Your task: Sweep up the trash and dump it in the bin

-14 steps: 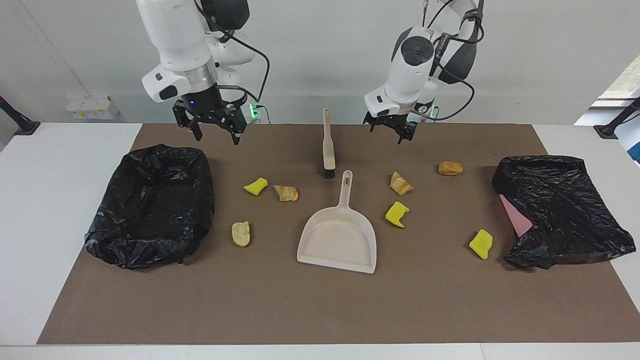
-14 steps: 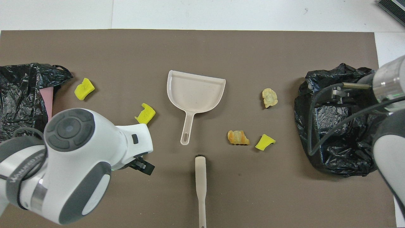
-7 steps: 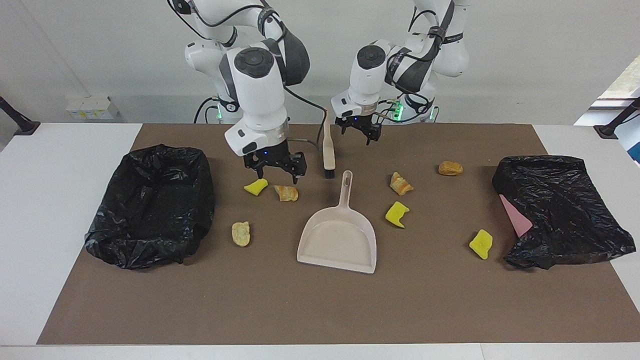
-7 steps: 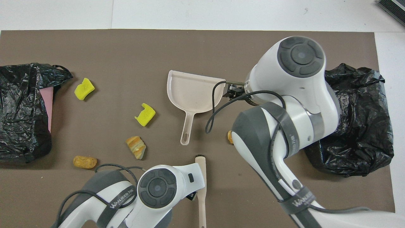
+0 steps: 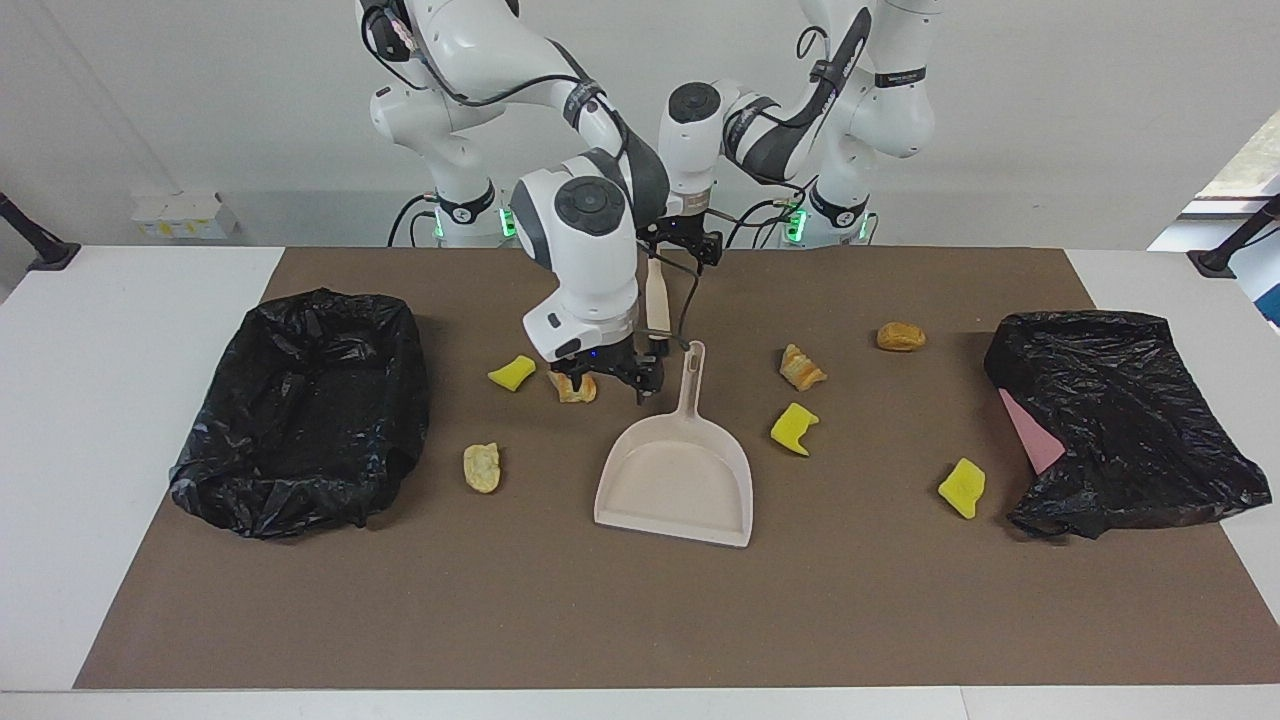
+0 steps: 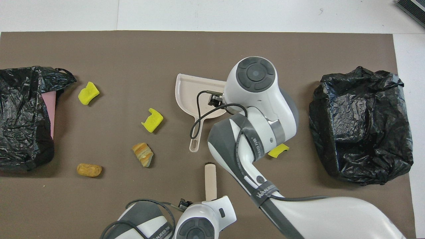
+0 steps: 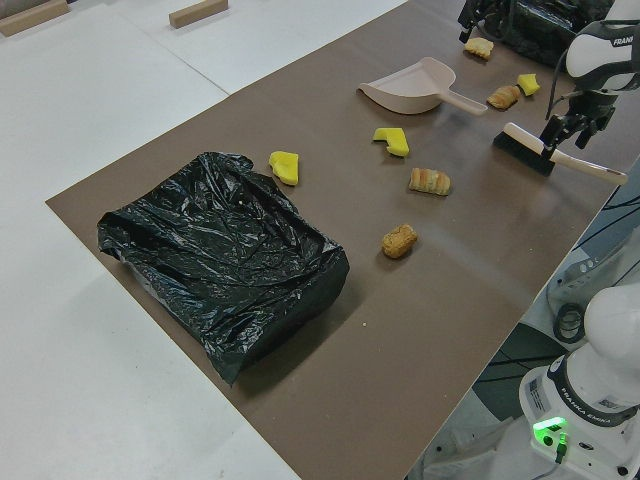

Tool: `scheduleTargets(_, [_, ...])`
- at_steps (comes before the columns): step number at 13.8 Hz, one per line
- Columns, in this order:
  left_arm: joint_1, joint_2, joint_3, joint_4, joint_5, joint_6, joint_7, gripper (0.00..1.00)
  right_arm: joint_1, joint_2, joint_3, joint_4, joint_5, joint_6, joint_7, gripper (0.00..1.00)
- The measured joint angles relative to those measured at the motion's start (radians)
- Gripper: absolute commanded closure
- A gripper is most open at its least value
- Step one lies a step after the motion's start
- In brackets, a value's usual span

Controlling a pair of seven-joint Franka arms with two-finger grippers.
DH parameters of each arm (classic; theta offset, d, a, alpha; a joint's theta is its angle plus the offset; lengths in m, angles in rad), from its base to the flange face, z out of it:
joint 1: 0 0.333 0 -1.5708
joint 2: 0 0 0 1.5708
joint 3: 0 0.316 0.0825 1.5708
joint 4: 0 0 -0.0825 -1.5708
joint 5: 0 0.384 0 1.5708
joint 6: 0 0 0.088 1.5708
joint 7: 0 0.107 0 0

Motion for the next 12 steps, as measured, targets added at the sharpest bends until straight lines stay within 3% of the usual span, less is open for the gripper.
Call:
scheduleTargets(3, [-0.064, 0.001, -0.001, -0.005, 0.000, 0.022, -0.070, 0.05, 0.069, 0.081, 0.000, 0.064, 0.000, 0.023, 0.080, 0.00])
scheduleTargets(7, [-0.070, 0.016, 0.000, -0.016, 0.000, 0.032, -0.082, 0.05, 0.116, 0.129, -0.001, 0.100, 0.000, 0.023, 0.087, 0.00])
scheduleTargets(9, [-0.071, 0.036, 0.000, -0.019, 0.000, 0.056, -0.082, 0.06, 0.132, 0.139, 0.000, 0.101, 0.012, 0.023, 0.088, 0.08])
scheduleTargets(10, [-0.073, 0.049, 0.000, -0.020, 0.000, 0.075, -0.082, 0.09, 0.140, 0.140, 0.000, 0.100, 0.022, 0.021, 0.088, 0.14])
scheduleTargets(12, [-0.078, 0.073, 0.000, -0.021, 0.000, 0.097, -0.082, 0.26, 0.150, 0.140, 0.000, 0.093, 0.035, 0.017, 0.088, 0.22])
